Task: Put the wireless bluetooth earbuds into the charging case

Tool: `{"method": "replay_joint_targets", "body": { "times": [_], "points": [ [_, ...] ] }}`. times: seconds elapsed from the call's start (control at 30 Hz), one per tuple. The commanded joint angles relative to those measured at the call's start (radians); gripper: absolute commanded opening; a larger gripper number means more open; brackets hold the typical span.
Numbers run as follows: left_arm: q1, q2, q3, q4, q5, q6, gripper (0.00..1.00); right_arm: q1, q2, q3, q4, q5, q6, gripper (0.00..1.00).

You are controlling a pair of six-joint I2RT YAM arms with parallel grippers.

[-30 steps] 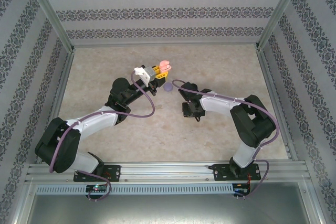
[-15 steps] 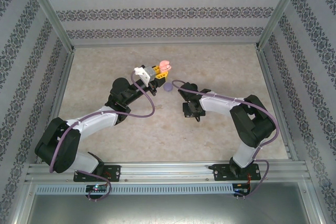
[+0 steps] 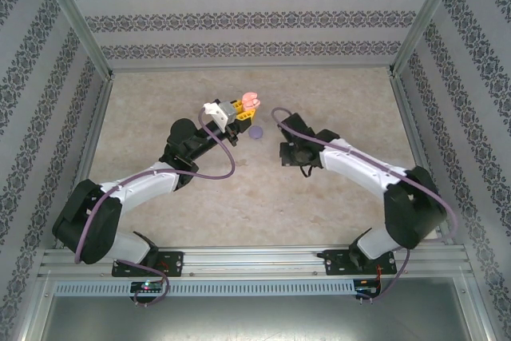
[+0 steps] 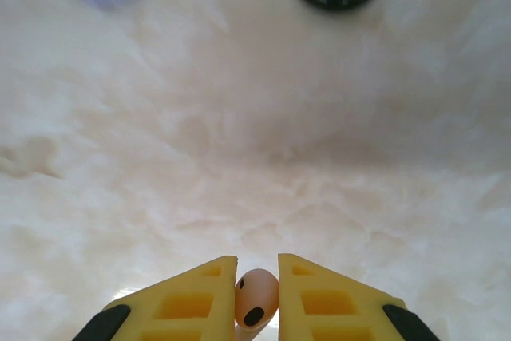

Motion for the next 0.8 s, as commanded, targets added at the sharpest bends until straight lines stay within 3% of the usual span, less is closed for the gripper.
{"method": "replay_joint_targets", "body": {
  "times": [0.0,0.23,0.43,0.6,0.77],
  "points": [
    [0.010,-0.035,-0.009,0.041,0.017,-0.004,0.00,-0.019,-0.086,0.087,-0.062,0.046,-0.051,0.16],
    [0.010,-0.033,-0.018,0.021,0.056,0.001,0.00,-0.020,-0.181,0.299,-0.101,0.061,-0.155,0.16],
    [0.010,-0.006,0.008,-0.011,0.162,-0.013,0.00,0.014,-0.209,0.420,-0.043,0.049,-0.255,0.17],
    [0.009,0.042,0.065,-0.041,0.272,-0.054,0.00,0.063,-0.226,0.415,0.071,0.027,-0.378,0.17],
    [0.008,0.079,0.100,-0.009,0.306,-0.093,0.00,0.094,-0.251,0.350,0.175,-0.016,-0.474,0.17]
  ]
}}
